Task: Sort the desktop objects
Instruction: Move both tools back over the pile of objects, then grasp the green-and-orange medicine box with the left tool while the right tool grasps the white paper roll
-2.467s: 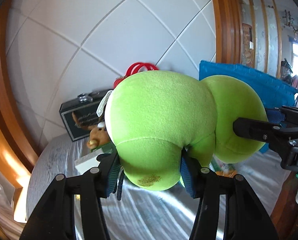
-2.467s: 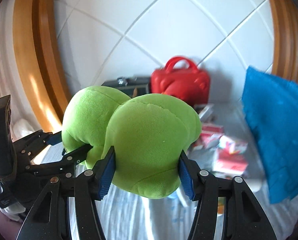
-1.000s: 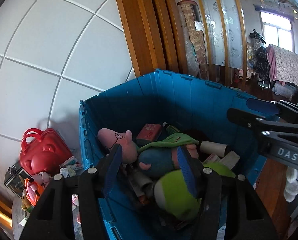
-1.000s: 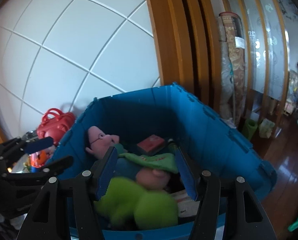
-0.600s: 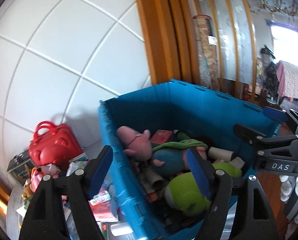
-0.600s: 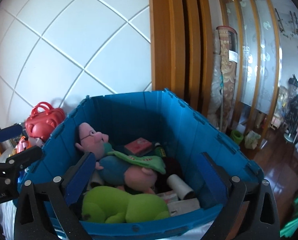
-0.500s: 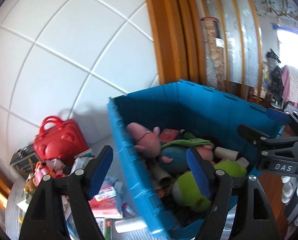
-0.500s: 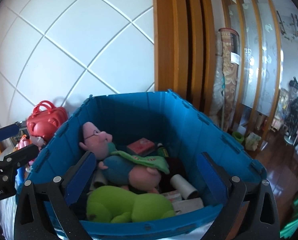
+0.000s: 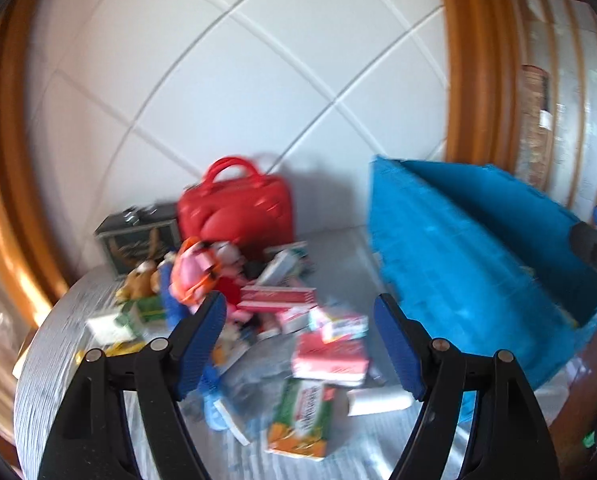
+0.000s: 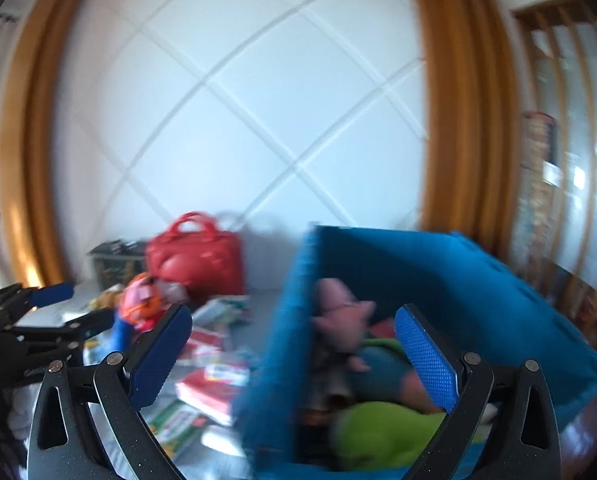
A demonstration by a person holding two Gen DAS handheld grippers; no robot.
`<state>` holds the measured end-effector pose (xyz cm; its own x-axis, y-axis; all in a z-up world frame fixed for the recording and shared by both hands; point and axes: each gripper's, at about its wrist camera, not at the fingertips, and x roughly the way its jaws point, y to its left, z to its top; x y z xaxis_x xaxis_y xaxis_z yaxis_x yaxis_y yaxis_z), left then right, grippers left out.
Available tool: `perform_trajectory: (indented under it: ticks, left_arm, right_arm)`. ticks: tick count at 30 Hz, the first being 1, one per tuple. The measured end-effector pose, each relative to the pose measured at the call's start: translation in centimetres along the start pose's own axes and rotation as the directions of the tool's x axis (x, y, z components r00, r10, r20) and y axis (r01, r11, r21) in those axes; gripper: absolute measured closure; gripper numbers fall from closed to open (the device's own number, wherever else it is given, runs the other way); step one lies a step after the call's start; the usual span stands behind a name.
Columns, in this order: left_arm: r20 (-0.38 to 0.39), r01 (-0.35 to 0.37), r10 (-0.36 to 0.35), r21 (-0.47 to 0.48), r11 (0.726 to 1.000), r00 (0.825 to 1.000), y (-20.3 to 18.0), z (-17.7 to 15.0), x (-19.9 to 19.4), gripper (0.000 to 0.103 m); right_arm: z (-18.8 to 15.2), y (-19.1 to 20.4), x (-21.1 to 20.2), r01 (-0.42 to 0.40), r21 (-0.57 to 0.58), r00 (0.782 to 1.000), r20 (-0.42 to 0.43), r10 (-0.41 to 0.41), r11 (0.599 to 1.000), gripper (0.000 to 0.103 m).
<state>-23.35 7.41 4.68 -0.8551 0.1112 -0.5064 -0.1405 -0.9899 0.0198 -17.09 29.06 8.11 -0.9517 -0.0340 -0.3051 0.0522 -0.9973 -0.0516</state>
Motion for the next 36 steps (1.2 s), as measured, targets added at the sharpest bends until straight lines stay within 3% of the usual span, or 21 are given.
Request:
perform_trajectory:
  ticks: [8, 15, 24, 27, 36]
  left_arm:
    - [-0.188, -0.094, 0.082, -0.052, 0.994, 0.979, 8.8, -5.9, 3.3, 0.027]
    - [-0.372, -0.084, 0.054, -0.065, 0.994, 0.927, 11.1, -12.5, 7.8, 0.027]
    - [-0.491, -0.002, -0.013, -0.030, 1.000, 0.871, 9.1, -17.4, 12.1, 0.027]
    - [-0.512, 0.051, -0.044, 0.001, 0.999, 0.858, 7.1, -18.0, 14.0, 0.027]
    - [-0.549, 0.209, -0.156, 0.035, 0.977, 0.821, 0.2, -18.0, 20.5, 0.027]
  right_arm:
    - [-3.0, 9.3, 5.8, -0.155, -0.029, 0.977, -0.154, 0.149, 0.988, 0.000]
    - [-9.7, 12.8, 11.2, -0.166, -0.006, 0.925, -0.348, 0.154, 0.986, 0.000]
    - [-19.9, 11.1, 15.2, -0.001, 0.097, 0.833, -0.550, 0.054, 0.995, 0.003]
    - [-21.8, 10.0, 15.2, 0.062, 0.102, 0.821, -0.572, 0.007, 0.993, 0.023]
    - [-24.6, 7.3, 15.4, 0.176, 0.127, 0.799, -0.598, -0.066, 0.976, 0.018]
